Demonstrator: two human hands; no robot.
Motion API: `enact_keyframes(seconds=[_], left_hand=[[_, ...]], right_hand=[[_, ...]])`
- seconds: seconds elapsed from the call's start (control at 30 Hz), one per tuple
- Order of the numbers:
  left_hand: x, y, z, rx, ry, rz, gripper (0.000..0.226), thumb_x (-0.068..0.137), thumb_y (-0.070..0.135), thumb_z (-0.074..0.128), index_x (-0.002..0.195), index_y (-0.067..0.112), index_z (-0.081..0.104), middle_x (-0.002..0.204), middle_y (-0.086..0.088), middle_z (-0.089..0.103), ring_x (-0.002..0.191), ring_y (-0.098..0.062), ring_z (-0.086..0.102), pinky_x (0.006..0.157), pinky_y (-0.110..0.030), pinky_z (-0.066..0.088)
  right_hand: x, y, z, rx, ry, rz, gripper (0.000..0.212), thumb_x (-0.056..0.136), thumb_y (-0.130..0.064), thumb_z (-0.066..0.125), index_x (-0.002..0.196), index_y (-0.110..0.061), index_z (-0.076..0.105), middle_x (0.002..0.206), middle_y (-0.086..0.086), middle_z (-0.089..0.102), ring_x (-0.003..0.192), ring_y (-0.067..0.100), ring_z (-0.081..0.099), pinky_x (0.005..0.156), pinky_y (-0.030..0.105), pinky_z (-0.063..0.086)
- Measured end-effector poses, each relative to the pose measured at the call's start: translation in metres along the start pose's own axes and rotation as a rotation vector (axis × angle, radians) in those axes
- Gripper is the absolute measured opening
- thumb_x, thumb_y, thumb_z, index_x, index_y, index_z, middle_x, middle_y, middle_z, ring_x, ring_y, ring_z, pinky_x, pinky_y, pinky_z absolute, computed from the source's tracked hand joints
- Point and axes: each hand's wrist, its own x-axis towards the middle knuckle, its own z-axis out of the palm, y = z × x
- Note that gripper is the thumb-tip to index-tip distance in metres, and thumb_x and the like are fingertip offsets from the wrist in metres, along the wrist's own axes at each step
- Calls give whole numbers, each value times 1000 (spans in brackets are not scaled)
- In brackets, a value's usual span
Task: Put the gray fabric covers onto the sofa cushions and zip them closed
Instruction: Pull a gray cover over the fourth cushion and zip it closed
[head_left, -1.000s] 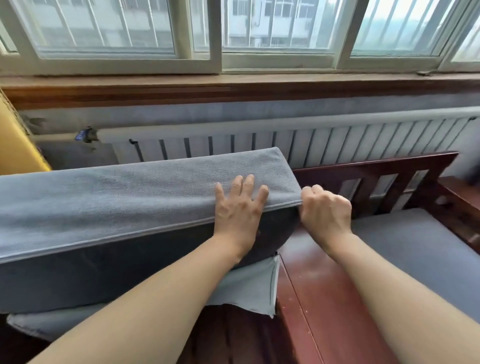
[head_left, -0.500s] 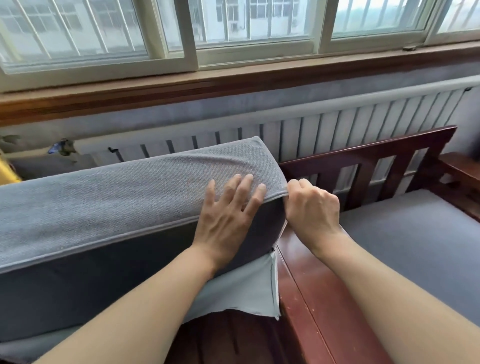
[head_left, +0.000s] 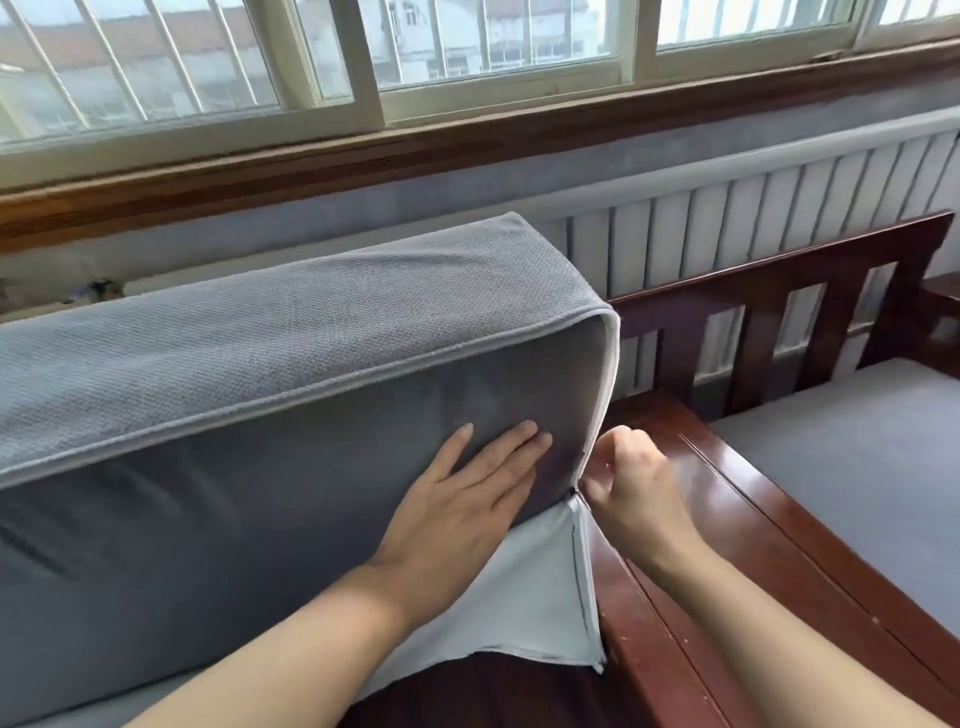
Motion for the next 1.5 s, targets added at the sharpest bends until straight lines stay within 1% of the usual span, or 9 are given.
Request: enact_keyframes(seconds=[0.2,0.33,0.6,0.8,0.87,1.0,1.17,1.3,1.5], left_hand=[[-2,3,8,28,-19,-18,67,76,7,17,128,11,59,151,-4,35,141,-19,19,112,-45,-1],[-3,1,7,45,-49,-16,65,74,6,24,128,11,58,152,-4,34,143,-21,15,113,-45,-3],[1,11,-4,-68,-26,-73,52,65,9,56,115,12,66,142,-4,49,137,-20,28,111,-48,10],[5,10,-9,-205,5,-95,44,69,8,61,112,14,65,128,0,58,131,-17,36,111,-44,11],[9,11,-13,-295,45,-132,32,80,20,54,111,17,60,117,5,62,126,-15,40,111,-40,10],[18,16,-28,-570,102,-208,38,94,50,34,104,17,49,95,5,63,96,-14,57,110,-36,16],[27,32,-46,-661,253,-186,66,76,79,40,98,17,33,98,2,43,71,-11,38,72,-33,40],[34,55,-49,-540,324,-144,68,55,59,68,93,16,33,94,3,34,72,-13,32,64,-24,30],[42,47,-52,-475,296,-236,23,61,21,49,83,20,41,74,5,48,59,-17,48,51,-26,31]], right_hand=[[-2,30,52,167,-208,318,25,83,-19,62,104,-14,49,99,6,62,99,28,57,79,32,42],[-4,39,62,389,-325,459,6,77,-20,65,78,-14,64,75,1,62,79,23,59,73,33,45],[-34,33,31,866,-644,626,13,82,12,56,77,3,64,73,18,66,55,22,63,48,23,49],[-42,17,-5,1214,-756,625,11,82,-1,61,89,2,69,90,17,70,70,21,69,64,30,58],[-40,14,-16,1317,-730,616,33,79,-12,62,106,5,65,98,18,69,79,24,68,76,33,56],[-32,7,-35,1526,-747,733,42,85,-25,56,110,9,61,89,23,68,72,29,70,65,34,59],[-18,-8,-41,1602,-723,762,37,81,-26,55,99,5,65,86,21,68,73,30,68,70,35,57],[-10,-18,-40,1678,-654,791,32,85,-18,53,106,5,60,90,19,65,82,28,65,84,37,51],[-5,-15,-39,1661,-568,818,23,93,-13,51,110,2,56,84,13,64,75,22,64,76,30,54]])
